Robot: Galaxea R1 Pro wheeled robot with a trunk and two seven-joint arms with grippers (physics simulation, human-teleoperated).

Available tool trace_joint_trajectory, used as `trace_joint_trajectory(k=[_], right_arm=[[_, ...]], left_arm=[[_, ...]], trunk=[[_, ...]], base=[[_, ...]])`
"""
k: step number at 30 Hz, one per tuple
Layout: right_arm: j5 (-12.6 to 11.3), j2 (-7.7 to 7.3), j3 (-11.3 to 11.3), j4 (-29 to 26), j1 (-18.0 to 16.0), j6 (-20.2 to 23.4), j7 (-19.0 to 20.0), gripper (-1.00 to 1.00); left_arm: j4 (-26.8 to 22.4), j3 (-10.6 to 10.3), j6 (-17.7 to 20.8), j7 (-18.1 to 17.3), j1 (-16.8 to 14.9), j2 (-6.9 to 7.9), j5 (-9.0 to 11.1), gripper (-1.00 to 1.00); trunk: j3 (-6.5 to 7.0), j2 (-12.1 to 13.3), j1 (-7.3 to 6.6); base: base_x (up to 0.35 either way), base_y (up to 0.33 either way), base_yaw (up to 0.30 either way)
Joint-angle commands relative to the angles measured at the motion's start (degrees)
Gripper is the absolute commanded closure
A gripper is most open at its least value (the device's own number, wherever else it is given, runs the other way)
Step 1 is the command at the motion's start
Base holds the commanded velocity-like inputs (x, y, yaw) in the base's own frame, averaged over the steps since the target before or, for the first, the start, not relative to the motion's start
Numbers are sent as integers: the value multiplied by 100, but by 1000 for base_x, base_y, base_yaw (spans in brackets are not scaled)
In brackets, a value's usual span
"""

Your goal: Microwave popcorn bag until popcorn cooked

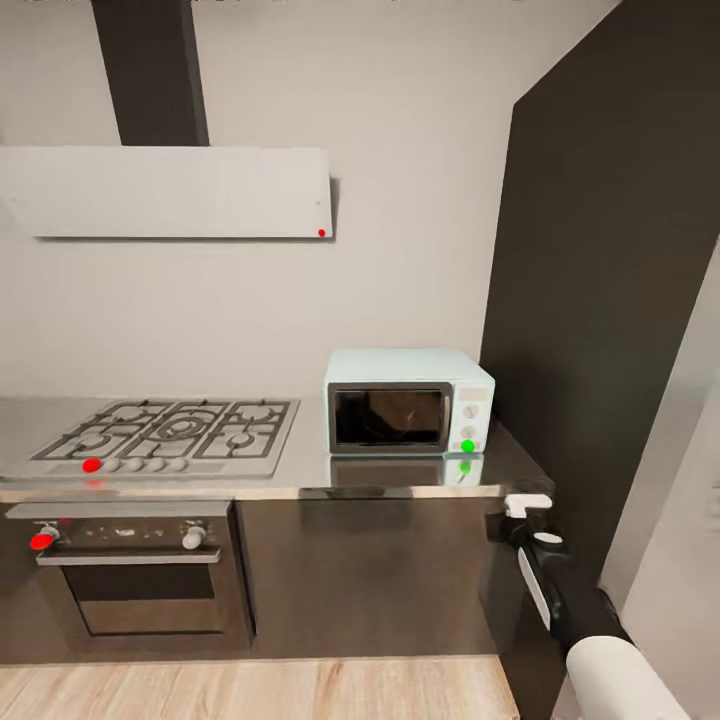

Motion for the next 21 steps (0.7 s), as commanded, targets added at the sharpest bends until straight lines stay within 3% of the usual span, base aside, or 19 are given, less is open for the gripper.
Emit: trace_joint_trajectory(k=[1,6,11,13,15,21], right_arm=[[64,-32,-20,589,-5,-33,11,100],[92,-73,-30,2174,-5,-872,3,100],[81,-296,-25,4015,-5,-1381,-13,100],[77,-392,-21,4566,-47,-1562,-14,100],[78,-465,-10,4689,-7,-1606,-15,100],[83,-429,9,4757,1371,-1594,53,100]], left_arm=[[3,-49,-16,18,-4,1,48,-100],[3,-41,-16,18,-4,10,64,-100],[3,-40,-16,18,-4,13,65,-100],[3,-40,-16,18,-4,15,65,-100],[3,-40,-16,18,-4,18,65,-100],[3,-40,-16,18,-4,20,65,-100]], trunk=[[-7,-6,-3],[-7,-6,-3],[-7,-6,-3],[-7,-6,-3],[-7,-6,-3],[-7,-6,-3]], base=[[-97,0,0],[-26,0,0],[-1,0,0],[0,0,0],[0,0,0],[0,0,0]])
